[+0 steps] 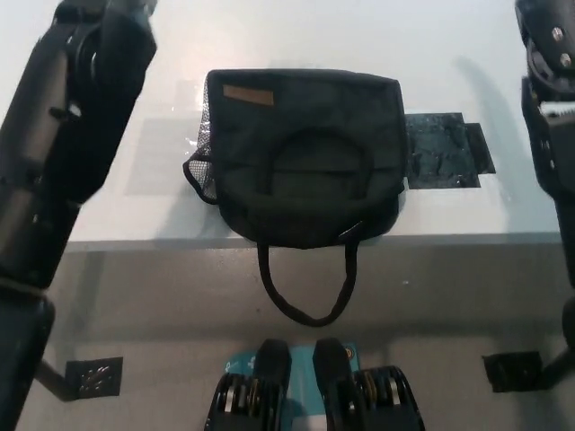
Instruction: A soft travel bag is kept infront of the robot in the middle of the desk and the robot uses both its hands to press it to reduce its size
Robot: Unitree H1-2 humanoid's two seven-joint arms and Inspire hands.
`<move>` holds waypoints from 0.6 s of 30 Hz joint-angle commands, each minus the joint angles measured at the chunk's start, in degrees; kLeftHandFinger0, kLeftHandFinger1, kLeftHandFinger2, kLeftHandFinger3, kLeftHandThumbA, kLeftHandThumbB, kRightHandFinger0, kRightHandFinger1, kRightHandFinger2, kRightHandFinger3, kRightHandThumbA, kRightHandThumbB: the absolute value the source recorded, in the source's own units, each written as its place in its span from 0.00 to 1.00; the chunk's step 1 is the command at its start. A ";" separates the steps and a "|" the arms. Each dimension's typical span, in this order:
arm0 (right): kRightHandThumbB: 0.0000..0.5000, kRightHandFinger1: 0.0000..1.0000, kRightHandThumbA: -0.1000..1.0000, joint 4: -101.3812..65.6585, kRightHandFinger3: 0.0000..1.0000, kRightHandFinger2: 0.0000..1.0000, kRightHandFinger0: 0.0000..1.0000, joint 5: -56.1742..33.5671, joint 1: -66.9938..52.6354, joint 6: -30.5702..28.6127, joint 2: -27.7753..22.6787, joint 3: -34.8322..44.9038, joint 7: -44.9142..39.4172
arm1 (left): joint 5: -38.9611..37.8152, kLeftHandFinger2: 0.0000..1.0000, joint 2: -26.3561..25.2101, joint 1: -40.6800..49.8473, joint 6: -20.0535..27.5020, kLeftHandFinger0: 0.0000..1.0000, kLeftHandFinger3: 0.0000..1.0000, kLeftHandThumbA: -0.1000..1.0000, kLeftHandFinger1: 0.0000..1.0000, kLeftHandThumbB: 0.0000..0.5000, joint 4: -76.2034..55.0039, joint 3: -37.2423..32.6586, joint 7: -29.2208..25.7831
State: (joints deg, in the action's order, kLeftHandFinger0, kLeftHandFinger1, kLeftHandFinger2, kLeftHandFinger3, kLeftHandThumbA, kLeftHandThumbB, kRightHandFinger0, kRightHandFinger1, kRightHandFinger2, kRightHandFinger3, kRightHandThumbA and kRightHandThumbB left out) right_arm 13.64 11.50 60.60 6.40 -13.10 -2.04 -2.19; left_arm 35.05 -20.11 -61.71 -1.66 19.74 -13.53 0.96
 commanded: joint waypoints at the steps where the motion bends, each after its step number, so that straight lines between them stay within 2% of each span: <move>1: 0.46 1.00 1.00 -27.06 1.00 1.00 1.00 -4.18 -5.59 8.15 -2.56 2.00 -4.62 | -11.89 1.00 -2.28 8.92 -8.38 1.00 1.00 1.00 1.00 0.23 -28.37 8.24 7.72; 2: 0.45 1.00 1.00 -29.74 1.00 1.00 1.00 -4.73 -7.45 8.28 -2.36 2.05 -4.72 | -13.30 1.00 -1.77 11.25 -8.50 1.00 1.00 1.00 1.00 0.23 -31.66 8.79 7.79; 4: 0.46 1.00 1.00 -34.45 1.00 1.00 1.00 -7.54 -11.54 7.65 -1.25 2.79 -4.45 | -15.53 1.00 -0.08 16.43 -9.08 1.00 1.00 1.00 1.00 0.33 -37.76 9.28 7.59; 8: 0.49 1.00 1.00 -42.54 1.00 1.00 1.00 -9.59 -18.98 8.52 0.54 2.84 -3.88 | -18.21 1.00 2.79 24.97 -9.86 1.00 1.00 1.00 1.00 0.36 -47.96 9.04 6.66; 9: 0.49 1.00 1.00 -46.18 1.00 1.00 1.00 -10.67 -23.13 8.50 2.31 2.59 -2.90 | -20.32 1.00 4.17 28.54 -9.82 1.00 1.00 1.00 1.00 0.36 -51.66 8.99 5.88; 10: 0.49 1.00 1.00 -47.49 1.00 1.00 1.00 -11.17 -24.89 8.17 2.99 2.34 -2.55 | -20.80 1.00 4.55 29.95 -9.25 1.00 1.00 1.00 1.00 0.32 -52.93 8.79 5.51; 11: 0.49 1.00 1.00 -50.00 1.00 1.00 1.00 -11.58 -28.84 6.51 3.98 1.42 -2.06 | -22.03 1.00 6.06 33.35 -6.44 1.00 1.00 1.00 1.00 0.23 -55.38 8.10 3.65; 16: 0.47 1.00 1.00 -55.24 1.00 1.00 1.00 -7.09 -41.96 0.51 7.02 -3.59 -1.23 | -20.32 1.00 8.05 48.34 -2.51 1.00 1.00 1.00 1.00 0.19 -60.70 5.24 1.67; 18: 0.38 1.00 1.00 -52.19 1.00 1.00 1.00 -5.20 -48.06 -5.29 5.62 -5.61 -2.38 | -20.88 1.00 7.61 56.13 0.90 1.00 1.00 1.00 1.00 0.09 -59.38 4.93 1.24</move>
State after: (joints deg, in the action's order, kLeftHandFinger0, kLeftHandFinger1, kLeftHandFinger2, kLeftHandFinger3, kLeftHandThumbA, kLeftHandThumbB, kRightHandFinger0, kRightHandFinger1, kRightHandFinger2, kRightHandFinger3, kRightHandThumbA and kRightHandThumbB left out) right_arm -22.06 8.78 26.41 9.97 -9.07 -3.61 -3.40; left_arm 25.35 -14.44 -22.15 -4.30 -21.57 -9.96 3.83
